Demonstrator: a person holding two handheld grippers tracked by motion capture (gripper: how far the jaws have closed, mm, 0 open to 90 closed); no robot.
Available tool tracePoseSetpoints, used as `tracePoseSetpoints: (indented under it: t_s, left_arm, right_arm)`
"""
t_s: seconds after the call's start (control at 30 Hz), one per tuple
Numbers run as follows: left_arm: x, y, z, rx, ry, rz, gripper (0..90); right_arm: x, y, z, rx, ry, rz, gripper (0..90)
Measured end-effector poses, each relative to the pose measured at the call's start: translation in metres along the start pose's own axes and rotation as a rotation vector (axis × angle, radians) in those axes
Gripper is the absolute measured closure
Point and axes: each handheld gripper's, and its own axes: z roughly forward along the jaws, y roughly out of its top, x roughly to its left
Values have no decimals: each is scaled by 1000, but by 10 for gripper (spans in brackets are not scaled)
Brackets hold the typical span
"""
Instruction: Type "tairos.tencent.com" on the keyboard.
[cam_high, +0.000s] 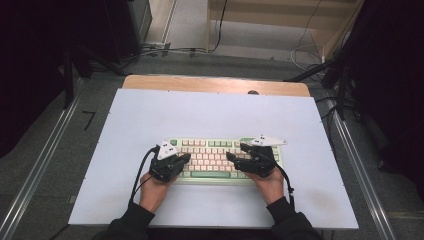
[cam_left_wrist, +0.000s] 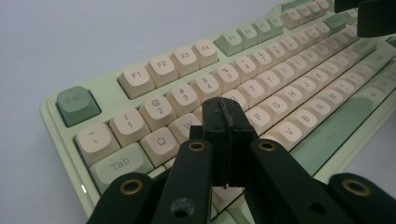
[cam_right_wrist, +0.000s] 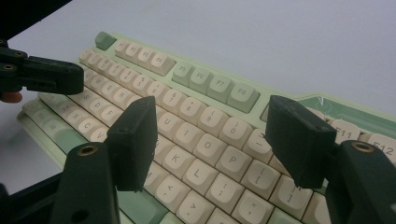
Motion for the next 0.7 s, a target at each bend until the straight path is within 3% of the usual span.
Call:
tracePoseSetpoints:
  t_s: [0.7]
  left_arm:
    - [0, 0, 4, 37, -4, -27, 900]
  right_arm:
    - [0, 0, 0, 2, -2, 0, 328]
